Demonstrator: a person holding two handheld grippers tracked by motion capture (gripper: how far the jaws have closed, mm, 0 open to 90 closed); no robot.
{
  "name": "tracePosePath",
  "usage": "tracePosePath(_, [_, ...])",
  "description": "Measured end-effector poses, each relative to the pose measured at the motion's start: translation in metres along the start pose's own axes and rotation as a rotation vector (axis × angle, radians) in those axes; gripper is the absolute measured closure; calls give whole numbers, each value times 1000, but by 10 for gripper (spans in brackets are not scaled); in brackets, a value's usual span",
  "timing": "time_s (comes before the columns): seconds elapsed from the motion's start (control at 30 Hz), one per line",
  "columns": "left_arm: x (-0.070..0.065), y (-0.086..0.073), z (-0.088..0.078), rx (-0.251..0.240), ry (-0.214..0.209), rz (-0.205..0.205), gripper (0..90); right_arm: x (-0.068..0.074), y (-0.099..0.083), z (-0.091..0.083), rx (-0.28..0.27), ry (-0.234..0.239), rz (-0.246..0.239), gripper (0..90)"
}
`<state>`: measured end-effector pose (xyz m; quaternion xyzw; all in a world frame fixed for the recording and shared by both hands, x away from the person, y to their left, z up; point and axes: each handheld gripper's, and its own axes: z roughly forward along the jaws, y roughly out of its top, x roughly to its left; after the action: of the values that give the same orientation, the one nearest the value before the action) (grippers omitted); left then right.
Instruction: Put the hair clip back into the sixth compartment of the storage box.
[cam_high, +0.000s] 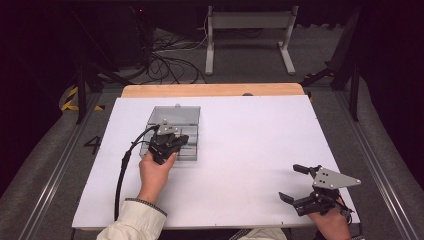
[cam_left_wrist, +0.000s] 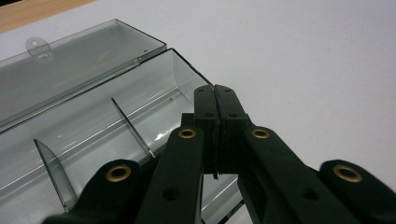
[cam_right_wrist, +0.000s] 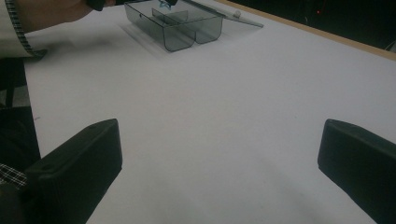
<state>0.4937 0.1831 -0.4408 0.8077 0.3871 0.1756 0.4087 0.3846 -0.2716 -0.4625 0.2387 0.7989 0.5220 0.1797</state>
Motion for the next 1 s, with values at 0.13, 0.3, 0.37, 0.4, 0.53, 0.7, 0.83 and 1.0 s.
tracePosePath(0.13, [0,-2,3,13,-3,-13,889,0,0,0,-2,1,1,7])
tracePosePath(0.3, [0,-4,8,29,-8,-14,889,0,0,0,0,0,0,7])
tracePosePath(0.37, [1,-5,9,38,-7,-11,889,0,0,0,-1,1,1,6])
tracePosePath(0.4, [1,-5,10,40,-8,-17,889,0,0,0,-1,2,1,7])
tracePosePath(0.53, [2,-7,12,51,-9,-23,889,0,0,0,-1,1,1,7])
tracePosePath(0.7, [3,-9,16,64,-14,-26,889,0,0,0,3,1,-2,7])
tracePosePath(0.83, [3,-10,18,72,-14,-31,888,0,0,0,3,2,-2,7])
tracePosePath(1.0, [4,-11,20,84,-12,-27,887,0,0,0,4,2,-2,7])
